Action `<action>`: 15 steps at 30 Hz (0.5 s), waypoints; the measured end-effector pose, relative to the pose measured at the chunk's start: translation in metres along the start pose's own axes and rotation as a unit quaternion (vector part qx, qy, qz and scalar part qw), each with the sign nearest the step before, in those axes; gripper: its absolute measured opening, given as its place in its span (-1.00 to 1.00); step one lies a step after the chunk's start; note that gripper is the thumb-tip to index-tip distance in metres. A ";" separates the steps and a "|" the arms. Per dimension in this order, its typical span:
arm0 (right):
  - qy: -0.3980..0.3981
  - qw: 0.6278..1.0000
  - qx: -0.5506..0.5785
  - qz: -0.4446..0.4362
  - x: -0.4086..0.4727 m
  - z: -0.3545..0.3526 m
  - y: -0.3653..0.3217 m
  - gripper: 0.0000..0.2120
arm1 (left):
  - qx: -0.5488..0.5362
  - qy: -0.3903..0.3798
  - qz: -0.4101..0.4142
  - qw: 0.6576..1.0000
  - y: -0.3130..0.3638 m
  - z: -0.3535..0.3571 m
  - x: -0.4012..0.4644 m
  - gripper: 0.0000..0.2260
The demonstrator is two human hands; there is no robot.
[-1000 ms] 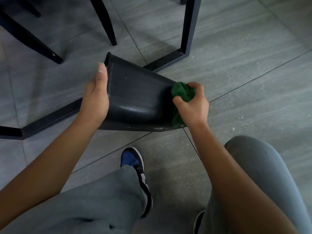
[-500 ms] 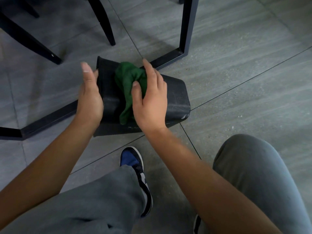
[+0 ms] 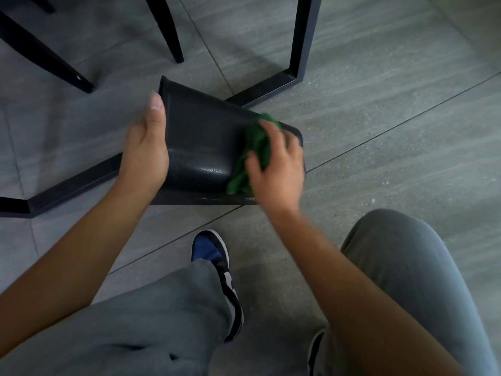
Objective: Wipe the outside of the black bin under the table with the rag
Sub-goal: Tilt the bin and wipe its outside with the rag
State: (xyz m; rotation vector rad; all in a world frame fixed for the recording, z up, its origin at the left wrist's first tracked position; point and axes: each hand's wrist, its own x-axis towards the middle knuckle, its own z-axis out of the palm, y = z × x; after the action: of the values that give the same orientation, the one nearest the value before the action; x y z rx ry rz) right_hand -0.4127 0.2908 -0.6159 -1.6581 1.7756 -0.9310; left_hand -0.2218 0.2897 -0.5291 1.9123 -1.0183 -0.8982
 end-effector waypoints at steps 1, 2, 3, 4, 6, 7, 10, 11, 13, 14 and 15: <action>0.011 0.999 -0.012 0.042 0.002 -0.006 0.021 -0.42 | 0.010 -0.004 0.001 1.000 0.000 0.000 -0.001 -0.41; 0.021 0.996 -0.025 0.087 0.005 -0.012 0.040 -0.43 | 0.018 -0.010 0.012 1.000 0.000 0.001 -0.003 -0.47; 0.028 0.990 -0.034 0.134 0.009 -0.018 0.055 -0.44 | 0.022 -0.017 0.022 0.999 0.000 0.003 -0.003 -0.49; 0.033 0.982 -0.038 0.181 0.013 -0.022 0.066 -0.46 | 0.025 -0.018 0.031 0.999 0.001 0.005 -0.002 -0.50; 0.043 0.967 -0.032 0.248 0.022 -0.028 0.078 -0.50 | 0.035 -0.021 0.035 0.999 0.003 0.007 -0.002 -0.51; 0.052 0.964 -0.023 0.258 0.026 -0.031 0.078 -0.52 | 0.037 -0.024 0.035 0.998 0.005 0.009 -0.002 -0.52; 0.081 0.971 0.021 0.225 0.028 -0.038 0.069 -0.53 | 0.037 -0.021 0.033 0.999 0.005 0.009 -0.002 -0.52; 0.083 0.975 0.037 0.201 0.029 -0.040 0.063 -0.52 | 0.038 -0.021 0.033 0.999 0.006 0.009 -0.002 -0.52; 0.078 0.983 0.061 0.154 0.032 -0.043 0.045 -0.50 | 0.034 -0.020 0.031 0.999 0.004 0.008 0.000 -0.50; 0.069 0.986 0.070 0.134 0.035 -0.042 0.034 -0.49 | 0.026 -0.020 0.024 0.999 0.003 0.007 0.001 -0.48; 0.057 0.989 0.079 0.113 0.036 -0.041 0.022 -0.49 | 0.017 -0.022 0.016 0.999 0.002 0.007 0.001 -0.44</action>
State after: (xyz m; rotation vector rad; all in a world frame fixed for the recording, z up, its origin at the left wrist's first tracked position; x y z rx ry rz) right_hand -0.4619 0.2601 -0.6053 -1.2973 1.8663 -1.0478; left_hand -0.2279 0.2863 -0.5300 1.9061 -1.0930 -0.9151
